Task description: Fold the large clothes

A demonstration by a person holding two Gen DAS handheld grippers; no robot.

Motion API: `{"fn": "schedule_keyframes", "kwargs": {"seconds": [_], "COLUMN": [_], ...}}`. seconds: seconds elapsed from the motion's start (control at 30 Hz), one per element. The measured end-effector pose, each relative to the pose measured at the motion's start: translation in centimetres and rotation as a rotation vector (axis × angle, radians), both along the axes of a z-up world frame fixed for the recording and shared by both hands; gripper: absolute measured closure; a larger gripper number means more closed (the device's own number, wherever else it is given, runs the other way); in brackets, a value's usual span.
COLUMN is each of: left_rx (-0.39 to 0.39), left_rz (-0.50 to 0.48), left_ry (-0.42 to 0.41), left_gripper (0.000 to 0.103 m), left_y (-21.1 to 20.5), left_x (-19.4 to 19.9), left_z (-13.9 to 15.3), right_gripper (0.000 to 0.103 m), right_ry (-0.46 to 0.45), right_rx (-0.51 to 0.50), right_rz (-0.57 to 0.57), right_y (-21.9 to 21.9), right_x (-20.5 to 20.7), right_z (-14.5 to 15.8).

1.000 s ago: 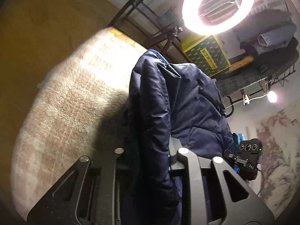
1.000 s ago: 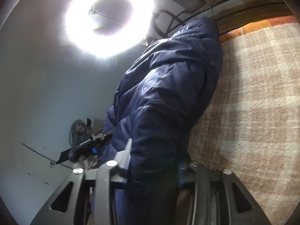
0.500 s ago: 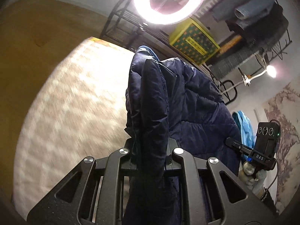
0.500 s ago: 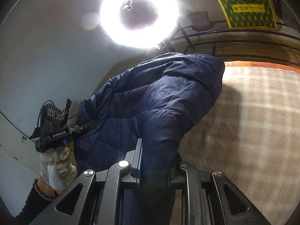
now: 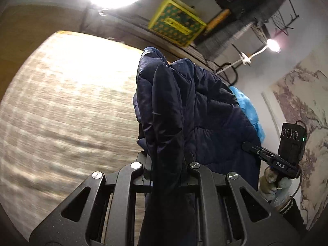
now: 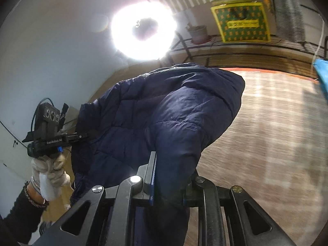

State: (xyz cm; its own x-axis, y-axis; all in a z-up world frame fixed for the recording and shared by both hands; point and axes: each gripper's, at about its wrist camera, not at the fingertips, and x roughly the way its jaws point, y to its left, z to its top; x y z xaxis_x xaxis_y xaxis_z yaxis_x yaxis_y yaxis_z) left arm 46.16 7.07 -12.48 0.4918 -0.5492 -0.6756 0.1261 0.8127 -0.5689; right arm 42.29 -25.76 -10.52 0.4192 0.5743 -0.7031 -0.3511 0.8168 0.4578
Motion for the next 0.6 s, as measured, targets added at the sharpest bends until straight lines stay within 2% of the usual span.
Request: {"fn": "schedule_keyframes", "kwargs": {"seconds": [0.37, 0.6], "left_rx": [-0.068, -0.082], "left_rz": [-0.048, -0.031], "left_ry": [-0.039, -0.005], "left_gripper": [0.091, 0.091], "left_y": [-8.9, -10.8], "left_x": [-1.1, -0.5], "left_z": [3.7, 3.1], "right_gripper": [0.086, 0.087], "right_ry": [-0.123, -0.169], "right_rx": [-0.091, -0.172], "right_rz": [-0.038, -0.018], "right_y": [-8.4, -9.8], "right_x": [-3.6, -5.3], "right_z": [4.6, 5.7]}}
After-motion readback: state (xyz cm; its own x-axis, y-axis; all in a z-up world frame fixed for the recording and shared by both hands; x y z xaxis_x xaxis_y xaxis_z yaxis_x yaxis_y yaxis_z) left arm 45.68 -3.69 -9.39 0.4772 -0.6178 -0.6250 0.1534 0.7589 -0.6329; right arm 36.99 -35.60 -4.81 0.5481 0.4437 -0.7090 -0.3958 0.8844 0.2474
